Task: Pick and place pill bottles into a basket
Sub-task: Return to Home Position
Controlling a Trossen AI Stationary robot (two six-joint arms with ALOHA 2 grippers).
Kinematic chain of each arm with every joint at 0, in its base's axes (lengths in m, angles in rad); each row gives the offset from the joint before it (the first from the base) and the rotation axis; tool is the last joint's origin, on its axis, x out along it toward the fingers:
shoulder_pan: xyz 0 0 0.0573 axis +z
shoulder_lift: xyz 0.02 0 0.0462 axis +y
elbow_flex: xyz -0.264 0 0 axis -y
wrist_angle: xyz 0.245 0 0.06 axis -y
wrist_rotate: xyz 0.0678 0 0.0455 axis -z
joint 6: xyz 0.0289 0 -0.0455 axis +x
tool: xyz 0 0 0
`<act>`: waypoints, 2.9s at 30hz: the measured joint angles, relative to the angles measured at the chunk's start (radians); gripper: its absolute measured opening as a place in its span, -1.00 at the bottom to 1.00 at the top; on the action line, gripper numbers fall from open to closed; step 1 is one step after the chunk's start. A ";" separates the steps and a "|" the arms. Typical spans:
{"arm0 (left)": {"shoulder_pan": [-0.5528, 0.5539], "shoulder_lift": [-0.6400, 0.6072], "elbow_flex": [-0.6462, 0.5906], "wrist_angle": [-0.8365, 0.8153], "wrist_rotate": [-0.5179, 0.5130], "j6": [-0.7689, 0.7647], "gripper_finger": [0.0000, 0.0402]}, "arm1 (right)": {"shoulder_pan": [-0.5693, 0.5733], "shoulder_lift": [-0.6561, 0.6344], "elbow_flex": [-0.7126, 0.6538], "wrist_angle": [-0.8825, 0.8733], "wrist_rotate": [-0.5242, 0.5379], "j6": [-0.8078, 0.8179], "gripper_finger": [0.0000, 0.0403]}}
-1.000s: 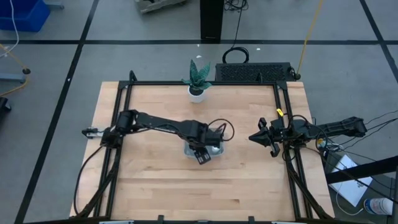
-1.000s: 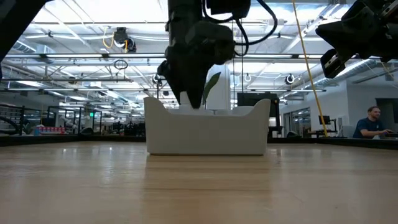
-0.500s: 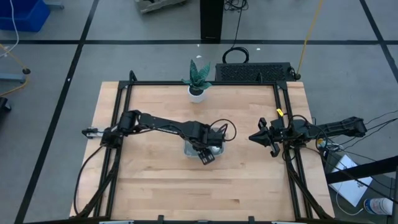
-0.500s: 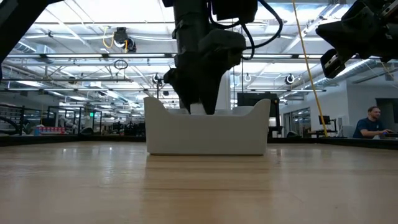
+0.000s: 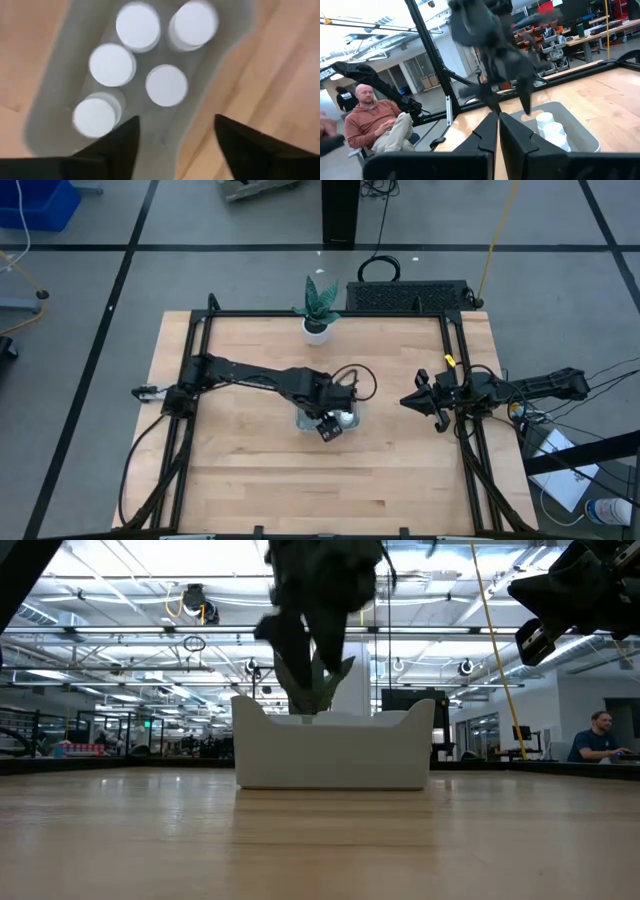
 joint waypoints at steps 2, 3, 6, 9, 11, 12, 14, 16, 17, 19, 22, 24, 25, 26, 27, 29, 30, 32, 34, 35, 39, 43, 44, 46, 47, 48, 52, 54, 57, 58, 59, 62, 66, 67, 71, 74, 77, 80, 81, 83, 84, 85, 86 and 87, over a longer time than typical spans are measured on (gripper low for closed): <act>-0.020 -0.048 0.000 0.003 -0.034 0.013 0.09 | 0.000 0.000 0.000 0.002 0.000 0.000 -0.93; -0.030 -0.069 0.000 0.012 -0.047 0.034 -0.05 | 0.000 0.000 0.000 0.000 0.000 0.000 -0.93; -0.059 -0.133 0.000 0.087 -0.061 0.121 -0.54 | 0.000 0.001 0.000 -0.001 0.000 0.000 -0.94; -0.074 -0.181 -0.015 0.203 -0.067 0.172 -0.92 | 0.000 0.001 0.000 -0.001 0.000 0.000 -0.94; -0.075 -0.214 -0.028 0.225 -0.076 0.179 -0.91 | 0.000 0.002 0.000 0.000 0.000 0.000 -0.94; -0.075 -0.232 -0.033 0.229 -0.094 0.175 -0.89 | 0.000 0.001 0.000 -0.001 0.000 0.000 -0.94; -0.088 -0.283 -0.053 0.230 -0.152 0.162 -0.86 | 0.000 0.002 0.000 -0.001 0.000 0.000 -0.93; -0.108 -0.350 -0.102 0.250 -0.200 0.173 -0.86 | 0.000 0.003 0.000 -0.001 0.000 0.000 -0.94; -0.120 -0.390 -0.143 0.294 -0.194 0.191 -0.87 | 0.000 0.003 0.000 -0.001 0.000 0.000 -0.94; -0.133 -0.477 -0.267 0.406 -0.126 0.208 -0.93 | 0.000 0.003 0.000 -0.001 0.000 0.000 -0.94; -0.134 -0.615 -0.517 0.646 -0.033 0.190 -0.97 | 0.000 0.003 0.000 -0.001 0.001 0.000 -0.93; -0.125 -0.717 -0.683 0.753 -0.038 0.162 -0.93 | 0.000 0.003 0.000 -0.001 0.001 0.000 -0.94; -0.119 -0.767 -0.754 0.773 -0.068 0.159 -0.91 | 0.000 0.003 0.000 -0.001 0.001 0.000 -0.94; -0.112 -0.816 -0.817 0.764 -0.087 0.155 -0.89 | 0.000 0.003 0.000 0.000 0.001 0.000 -0.94; -0.106 -0.866 -0.877 0.728 -0.091 0.155 -0.88 | 0.000 0.003 0.000 0.003 0.005 0.002 -0.95; -0.102 -0.951 -0.983 0.648 -0.096 0.148 -0.85 | 0.000 0.003 0.000 0.007 0.006 0.006 -0.94; -0.103 -0.990 -1.036 0.625 -0.098 0.133 -0.85 | 0.000 0.003 0.000 0.010 0.004 0.007 -0.94; -0.112 -1.067 -1.138 0.579 -0.104 0.076 -0.84 | 0.000 0.005 0.000 0.005 0.002 0.003 -0.93; -0.124 -1.133 -1.242 0.606 -0.121 0.023 -0.84 | 0.000 0.006 0.000 -0.004 0.006 0.003 -0.94; -0.128 -1.159 -1.295 0.657 -0.149 0.024 -0.84 | 0.000 0.006 0.000 -0.003 0.013 0.005 -0.94; -0.159 -1.290 -1.522 1.061 -0.225 0.089 -0.85 | 0.000 0.005 0.000 0.036 0.019 -0.039 -0.96; -0.180 -1.457 -1.715 1.485 -0.098 0.237 -0.85 | 0.000 0.002 0.000 0.044 0.000 -0.025 -0.96; -0.180 -1.499 -1.743 1.524 -0.065 0.258 -0.85 | 0.000 -0.001 0.000 0.039 -0.005 -0.022 -0.96; -0.180 -1.570 -1.774 1.526 -0.021 0.282 -0.85 | -0.001 -0.011 0.000 0.039 -0.024 -0.020 -0.96; -0.180 -1.602 -1.778 1.503 -0.006 0.296 -0.85 | 0.000 -0.018 0.000 0.033 -0.023 -0.011 -0.96; -0.180 -1.632 -1.778 1.477 0.004 0.318 -0.85 | -0.002 -0.026 0.000 0.022 -0.021 -0.007 -0.96; -0.181 -1.744 -1.779 1.434 -0.003 0.434 -0.85 | -0.013 -0.091 0.002 0.032 0.014 -0.059 -0.96; -0.180 -1.801 -1.779 1.391 -0.035 0.464 -0.85 | -0.022 -0.139 0.016 0.010 0.036 -0.103 -0.96; -0.180 -1.889 -1.799 1.355 -0.026 0.490 -0.85 | -0.034 -0.222 0.040 -0.180 0.057 -0.118 -0.96; -0.180 -1.917 -1.814 1.358 -0.010 0.490 -0.85 | -0.037 -0.223 0.040 -0.192 0.057 -0.120 -0.96; -0.180 -1.947 -1.837 1.373 0.005 0.490 -0.85 | -0.040 -0.223 0.040 -0.187 0.054 -0.127 -0.97; -0.180 -2.029 -1.877 1.342 0.021 0.479 -0.85 | -0.045 -0.221 0.039 -0.222 0.052 -0.133 -0.96; -0.180 -2.085 -1.877 1.300 -0.022 0.512 -0.85 | -0.048 -0.221 0.034 -0.328 0.050 -0.110 -0.96; -0.180 -2.079 -1.878 1.288 -0.040 0.516 -0.85 | -0.048 -0.220 0.034 -0.340 0.049 -0.113 -0.96; -0.180 -2.062 -1.878 1.239 -0.117 0.489 -0.85 | -0.048 -0.220 0.033 -0.305 0.052 -0.196 -0.97; -0.180 -2.051 -1.878 1.192 -0.131 0.485 -0.85 | -0.048 -0.222 0.033 -0.265 0.056 -0.205 -0.96; -0.180 -2.040 -1.877 1.180 -0.130 0.489 -0.85 | -0.048 -0.220 0.033 -0.256 0.055 -0.204 -0.96; -0.180 -2.033 -1.877 1.183 -0.130 0.489 -0.85 | -0.048 -0.220 0.033 -0.254 0.055 -0.204 -0.97; -0.180 -2.033 -1.877 1.184 -0.131 0.490 -0.85 | -0.048 -0.220 0.033 -0.255 0.055 -0.204 -0.97; -0.180 -2.033 -1.877 1.184 -0.131 0.489 -0.85 | -0.048 -0.221 0.033 -0.255 0.054 -0.204 -0.96; -0.180 -2.034 -1.877 1.186 -0.131 0.489 -0.85 | -0.048 -0.220 0.033 -0.255 0.054 -0.204 -0.96; -0.180 -2.034 -1.877 1.189 -0.131 0.489 -0.85 | -0.048 -0.221 0.033 -0.254 0.054 -0.204 -0.96; -0.180 -2.033 -1.878 1.191 -0.131 0.488 -0.85 | -0.048 -0.221 0.033 -0.254 0.054 -0.204 -0.96; -0.180 -2.034 -1.878 1.194 -0.132 0.489 -0.85 | -0.048 -0.220 0.033 -0.254 0.054 -0.204 -0.96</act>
